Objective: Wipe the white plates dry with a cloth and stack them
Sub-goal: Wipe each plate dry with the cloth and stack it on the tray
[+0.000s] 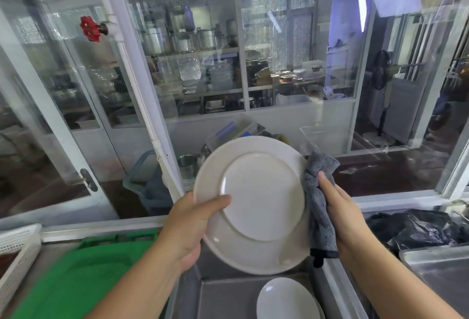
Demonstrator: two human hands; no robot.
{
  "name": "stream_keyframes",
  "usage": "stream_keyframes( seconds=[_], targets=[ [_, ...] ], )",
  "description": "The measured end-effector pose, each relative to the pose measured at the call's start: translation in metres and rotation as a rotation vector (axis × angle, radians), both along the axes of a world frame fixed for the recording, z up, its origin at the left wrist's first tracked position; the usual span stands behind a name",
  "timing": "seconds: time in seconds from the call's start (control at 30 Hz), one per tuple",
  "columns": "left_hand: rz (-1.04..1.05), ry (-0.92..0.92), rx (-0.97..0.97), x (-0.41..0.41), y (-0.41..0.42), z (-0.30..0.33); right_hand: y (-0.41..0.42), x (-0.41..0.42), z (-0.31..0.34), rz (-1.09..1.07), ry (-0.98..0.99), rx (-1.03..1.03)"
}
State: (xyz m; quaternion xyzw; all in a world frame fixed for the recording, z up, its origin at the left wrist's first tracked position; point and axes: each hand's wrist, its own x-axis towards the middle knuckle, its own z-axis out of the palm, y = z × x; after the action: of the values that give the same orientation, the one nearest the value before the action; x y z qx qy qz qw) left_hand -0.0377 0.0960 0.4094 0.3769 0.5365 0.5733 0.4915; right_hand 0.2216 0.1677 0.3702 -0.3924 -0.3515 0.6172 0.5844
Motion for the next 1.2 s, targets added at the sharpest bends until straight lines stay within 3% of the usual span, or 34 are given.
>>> stream_keyframes(
  seconds=[0.2, 0.33, 0.47, 0.57, 0.7, 0.87, 1.1, 1.2],
  targets=[
    [-0.085, -0.254, -0.095, 0.006, -0.010, -0.009, -0.002, 0.011, -0.004, -0.066, -0.195, -0.118],
    [-0.142, -0.324, -0.121, 0.009, -0.015, -0.016, -0.002, 0.011, -0.002, -0.060, -0.241, -0.168],
    [-0.090, -0.338, -0.074, 0.011, -0.018, -0.024, 0.002, 0.011, -0.003, -0.074, -0.210, -0.108],
    [-0.058, -0.379, -0.045, 0.012, -0.019, -0.026, 0.013, 0.010, 0.002, -0.204, -0.247, -0.006],
    [-0.023, -0.376, -0.012, 0.013, -0.018, -0.025, 0.018, 0.010, 0.023, -0.356, -0.509, 0.216],
    [-0.045, -0.268, 0.015, 0.023, -0.017, -0.027, 0.002, -0.021, 0.061, -0.287, -0.813, 0.658],
    [-0.142, -0.122, 0.082, 0.040, -0.019, -0.033, -0.028, -0.090, 0.069, 0.178, -1.225, 1.256],
    [-0.070, -0.128, 0.123, 0.038, -0.022, -0.040, -0.029, -0.095, 0.070, 0.211, -1.358, 1.466]
  ],
)
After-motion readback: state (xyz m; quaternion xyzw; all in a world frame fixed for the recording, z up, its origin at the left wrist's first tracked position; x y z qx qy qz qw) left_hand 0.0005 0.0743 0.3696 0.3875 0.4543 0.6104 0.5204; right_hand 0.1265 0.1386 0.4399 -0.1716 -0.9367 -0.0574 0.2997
